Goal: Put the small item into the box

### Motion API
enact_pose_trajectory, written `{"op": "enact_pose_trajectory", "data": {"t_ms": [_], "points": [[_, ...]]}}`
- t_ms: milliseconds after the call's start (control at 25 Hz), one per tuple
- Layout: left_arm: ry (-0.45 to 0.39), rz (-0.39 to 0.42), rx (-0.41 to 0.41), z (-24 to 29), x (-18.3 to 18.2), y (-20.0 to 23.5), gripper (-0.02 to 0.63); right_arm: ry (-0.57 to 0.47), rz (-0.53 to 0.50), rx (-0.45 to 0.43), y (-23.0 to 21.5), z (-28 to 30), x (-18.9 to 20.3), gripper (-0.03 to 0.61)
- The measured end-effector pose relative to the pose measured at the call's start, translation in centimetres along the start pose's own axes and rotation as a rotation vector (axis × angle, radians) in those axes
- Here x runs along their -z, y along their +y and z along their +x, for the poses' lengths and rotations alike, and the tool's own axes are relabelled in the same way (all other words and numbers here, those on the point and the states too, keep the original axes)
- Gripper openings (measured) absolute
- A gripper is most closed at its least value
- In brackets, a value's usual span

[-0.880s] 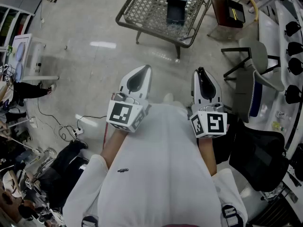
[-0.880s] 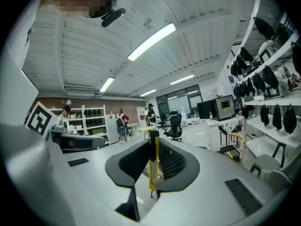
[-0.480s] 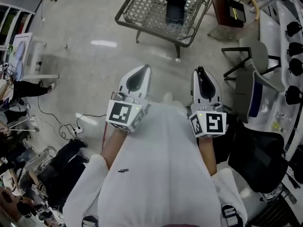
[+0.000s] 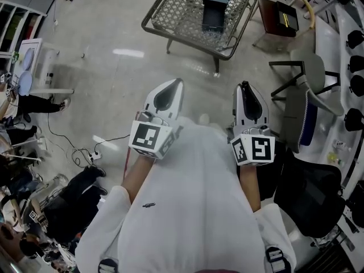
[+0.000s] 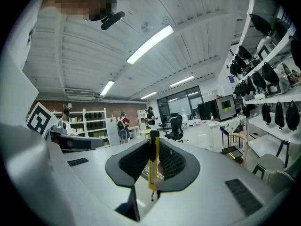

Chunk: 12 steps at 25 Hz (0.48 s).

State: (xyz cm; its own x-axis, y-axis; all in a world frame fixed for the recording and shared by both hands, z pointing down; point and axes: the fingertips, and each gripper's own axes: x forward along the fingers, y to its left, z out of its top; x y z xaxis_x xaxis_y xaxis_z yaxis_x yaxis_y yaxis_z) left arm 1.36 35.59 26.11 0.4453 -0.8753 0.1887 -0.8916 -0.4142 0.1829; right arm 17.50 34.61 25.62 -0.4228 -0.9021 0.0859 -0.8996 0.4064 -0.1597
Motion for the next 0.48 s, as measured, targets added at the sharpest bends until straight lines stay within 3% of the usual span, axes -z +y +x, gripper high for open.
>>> {"op": "enact_pose_trajectory", "data": {"t_ms": [480], "points": [[0.017, -0.042, 0.007, 5.0, -0.1, 4.0, 0.002, 0.045, -0.005, 0.010, -1.2, 5.8, 0.6, 0.055]]}}
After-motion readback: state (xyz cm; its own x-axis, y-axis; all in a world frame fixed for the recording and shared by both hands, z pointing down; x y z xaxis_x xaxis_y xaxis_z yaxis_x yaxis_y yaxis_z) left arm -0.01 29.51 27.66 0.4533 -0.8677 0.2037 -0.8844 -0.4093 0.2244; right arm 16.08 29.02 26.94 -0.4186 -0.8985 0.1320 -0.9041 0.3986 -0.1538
